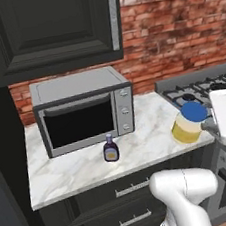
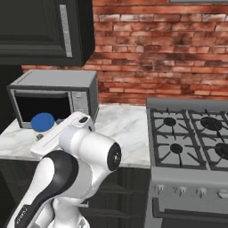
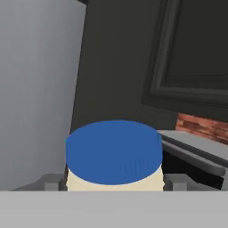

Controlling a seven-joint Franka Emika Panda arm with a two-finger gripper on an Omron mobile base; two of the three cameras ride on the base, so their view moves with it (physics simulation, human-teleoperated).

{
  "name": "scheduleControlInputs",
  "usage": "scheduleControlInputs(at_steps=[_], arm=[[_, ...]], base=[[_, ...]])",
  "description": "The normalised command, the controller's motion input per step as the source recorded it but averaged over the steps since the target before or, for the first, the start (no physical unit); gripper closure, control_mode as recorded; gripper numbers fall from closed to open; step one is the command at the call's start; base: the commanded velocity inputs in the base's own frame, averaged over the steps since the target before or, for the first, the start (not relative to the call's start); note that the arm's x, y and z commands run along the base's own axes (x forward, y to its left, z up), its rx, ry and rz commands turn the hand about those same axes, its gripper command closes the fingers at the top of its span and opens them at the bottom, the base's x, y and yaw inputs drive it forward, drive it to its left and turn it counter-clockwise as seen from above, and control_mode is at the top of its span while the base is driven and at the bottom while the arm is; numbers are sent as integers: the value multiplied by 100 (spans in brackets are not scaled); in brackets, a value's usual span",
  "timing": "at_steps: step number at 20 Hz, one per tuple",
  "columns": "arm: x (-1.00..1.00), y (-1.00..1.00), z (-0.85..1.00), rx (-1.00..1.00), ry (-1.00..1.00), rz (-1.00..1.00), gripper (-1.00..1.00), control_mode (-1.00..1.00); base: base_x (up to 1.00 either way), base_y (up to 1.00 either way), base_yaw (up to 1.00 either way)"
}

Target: Place the mayonnaise and condiment bottle from the counter to the top shelf of the fridge. If the existing items in the fridge are on the top shelf, move them to other shelves.

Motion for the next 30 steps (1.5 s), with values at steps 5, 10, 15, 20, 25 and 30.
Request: scheduleControlInputs(at_steps=[5, 10, 15, 20, 25, 30], arm=[[0, 0, 0, 0, 0, 0, 100, 100], [0, 0, 0, 0, 0, 0, 100, 100], [0, 0, 0, 0, 0, 0, 100, 100], [0, 0, 0, 0, 0, 0, 100, 100], [0, 0, 0, 0, 0, 0, 100, 100], [0, 0, 0, 0, 0, 0, 100, 100]], base=[[-100, 11, 41], [-90, 80, 60], [-41, 100, 44], [9, 100, 25], [37, 100, 6], [4, 97, -10]])
